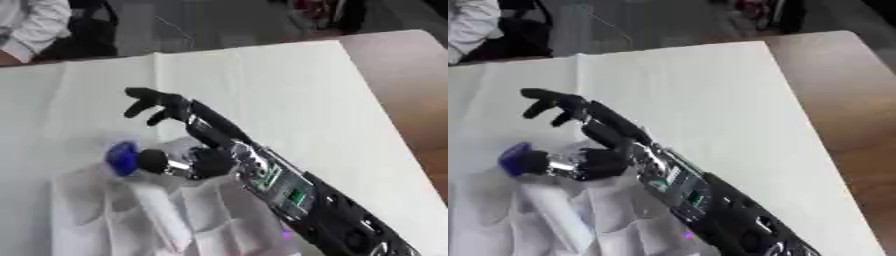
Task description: Pick up objects on the table and place them in the box.
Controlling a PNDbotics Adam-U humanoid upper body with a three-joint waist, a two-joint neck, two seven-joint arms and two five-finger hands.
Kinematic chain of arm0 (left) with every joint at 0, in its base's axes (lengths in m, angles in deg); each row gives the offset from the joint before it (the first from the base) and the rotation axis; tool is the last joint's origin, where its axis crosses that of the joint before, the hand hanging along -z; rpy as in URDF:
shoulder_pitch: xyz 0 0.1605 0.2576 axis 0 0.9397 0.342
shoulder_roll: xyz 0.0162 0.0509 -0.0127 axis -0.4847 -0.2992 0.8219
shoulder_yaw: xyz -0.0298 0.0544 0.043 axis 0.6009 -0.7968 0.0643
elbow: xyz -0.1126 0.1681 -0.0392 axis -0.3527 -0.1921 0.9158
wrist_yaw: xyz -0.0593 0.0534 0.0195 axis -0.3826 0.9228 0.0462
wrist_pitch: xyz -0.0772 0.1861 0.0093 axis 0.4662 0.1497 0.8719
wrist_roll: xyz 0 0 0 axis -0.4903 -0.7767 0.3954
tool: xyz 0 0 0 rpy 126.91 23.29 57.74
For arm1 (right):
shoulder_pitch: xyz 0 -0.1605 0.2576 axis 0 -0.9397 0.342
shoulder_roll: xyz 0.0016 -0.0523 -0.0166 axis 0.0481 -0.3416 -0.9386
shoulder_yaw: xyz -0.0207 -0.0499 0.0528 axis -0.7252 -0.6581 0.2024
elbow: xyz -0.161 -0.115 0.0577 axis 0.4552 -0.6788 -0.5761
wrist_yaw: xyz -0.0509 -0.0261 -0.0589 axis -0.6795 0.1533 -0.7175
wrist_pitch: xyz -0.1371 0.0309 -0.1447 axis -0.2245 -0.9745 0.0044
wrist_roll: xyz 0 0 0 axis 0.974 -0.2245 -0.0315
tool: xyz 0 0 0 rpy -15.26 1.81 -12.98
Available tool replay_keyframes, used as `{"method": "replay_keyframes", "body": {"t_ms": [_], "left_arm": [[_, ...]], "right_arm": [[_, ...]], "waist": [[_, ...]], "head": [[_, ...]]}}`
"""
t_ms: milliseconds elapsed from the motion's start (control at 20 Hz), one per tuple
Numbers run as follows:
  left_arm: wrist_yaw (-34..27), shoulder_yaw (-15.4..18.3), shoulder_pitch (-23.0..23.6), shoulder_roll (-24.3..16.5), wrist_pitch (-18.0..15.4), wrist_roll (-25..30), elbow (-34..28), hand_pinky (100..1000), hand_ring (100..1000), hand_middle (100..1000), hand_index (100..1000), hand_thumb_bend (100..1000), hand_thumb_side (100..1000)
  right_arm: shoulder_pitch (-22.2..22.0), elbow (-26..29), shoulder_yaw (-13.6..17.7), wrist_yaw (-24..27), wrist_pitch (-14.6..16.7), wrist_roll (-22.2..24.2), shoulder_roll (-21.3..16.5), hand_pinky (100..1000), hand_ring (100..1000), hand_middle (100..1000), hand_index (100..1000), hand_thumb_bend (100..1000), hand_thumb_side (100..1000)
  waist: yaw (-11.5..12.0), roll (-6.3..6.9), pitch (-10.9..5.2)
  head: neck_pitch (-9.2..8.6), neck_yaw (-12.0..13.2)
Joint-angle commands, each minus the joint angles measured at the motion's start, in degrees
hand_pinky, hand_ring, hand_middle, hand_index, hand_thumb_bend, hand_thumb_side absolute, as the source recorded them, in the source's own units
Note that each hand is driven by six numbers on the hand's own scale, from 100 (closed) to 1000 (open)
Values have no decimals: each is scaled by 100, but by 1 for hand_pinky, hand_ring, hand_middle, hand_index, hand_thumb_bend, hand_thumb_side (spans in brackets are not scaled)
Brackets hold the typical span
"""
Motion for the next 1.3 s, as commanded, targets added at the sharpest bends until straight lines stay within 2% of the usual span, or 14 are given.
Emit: {"method": "replay_keyframes", "body": {"t_ms": [50, 450, 550, 650, 750, 800, 850, 950, 1100, 1200, 1250, 1300], "left_arm": [[18, 57, -36, -138, 10, 17, -100, 595, 571, 692, 864, 642, 1000], [7, 57, -34, -127, 14, 35, -100, 594, 569, 691, 864, 643, 1000], [2, 53, -30, -124, 16, 42, -100, 593, 568, 691, 865, 643, 1000], [-5, 47, -12, -117, 30, 49, -100, 591, 567, 689, 865, 642, 1000], [10, 46, 15, -114, 70, 57, -100, 590, 566, 689, 865, 641, 1000], [7, 30, 16, -115, 81, 62, -100, 590, 567, 689, 865, 641, 1000], [7, 20, 14, -121, 94, 67, -100, 590, 567, 689, 865, 641, 1000], [-4, -21, -25, -162, 108, 94, -100, 593, 570, 690, 865, 638, 1000], [-57, -102, -110, -207, 162, 155, -100, 592, 569, 690, 865, 637, 1000], [-104, -145, -161, -217, 216, 199, -100, 590, 568, 688, 865, 637, 1000], [-126, -158, -180, -218, 242, 220, -100, 590, 568, 689, 865, 637, 1000], [-155, -177, -201, -219, 266, 243, -100, 589, 567, 688, 865, 636, 1000]], "right_arm": [[45, 63, 66, -109, 55, 101, -47, 931, 1000, 778, 1000, 705, 871], [41, 68, 95, -105, 55, 85, -43, 890, 1000, 754, 1000, 685, 884], [31, 84, 153, -59, 37, -4, -40, 869, 1000, 745, 1000, 652, 897], [23, 155, 273, 22, 5, -191, -89, 845, 1000, 732, 1000, 595, 912], [35, 331, 464, 136, -46, -483, -263, 821, 1000, 719, 1000, 538, 933], [43, 462, 575, 205, -74, -664, -379, 809, 1000, 712, 999, 516, 939], [36, 592, 644, 283, -116, -799, -490, 809, 1000, 712, 999, 516, 939], [28, 924, 896, 374, -194, -1195, -802, 790, 988, 703, 981, 439, 964], [-84, 1451, 1182, 601, -305, -1688, -1229, 779, 974, 700, 969, 394, 980], [-193, 1766, 1361, 721, -374, -1936, -1445, 775, 966, 697, 960, 373, 986], [-248, 1901, 1431, 769, -410, -2033, -1526, 776, 967, 698, 961, 375, 985], [-299, 2003, 1517, 802, -423, -2133, -1611, 773, 961, 699, 953, 352, 985]], "waist": [[-3, 22, -91], [-13, 29, -77], [-24, 30, -75], [-61, 24, -83], [-155, 6, -109], [-212, -5, -124], [-250, -12, -136], [-398, -42, -180], [-593, -78, -220], [-707, -88, -234], [-739, -90, -237], [-798, -91, -245]], "head": [[-10, 60], [-38, 69], [-142, 46], [-376, -30], [-754, -156], [-1013, -277], [-1137, -327], [-1835, -749], [-2577, -1102], [-2938, -1216], [-3039, -1247], [-3214, -1295]]}}
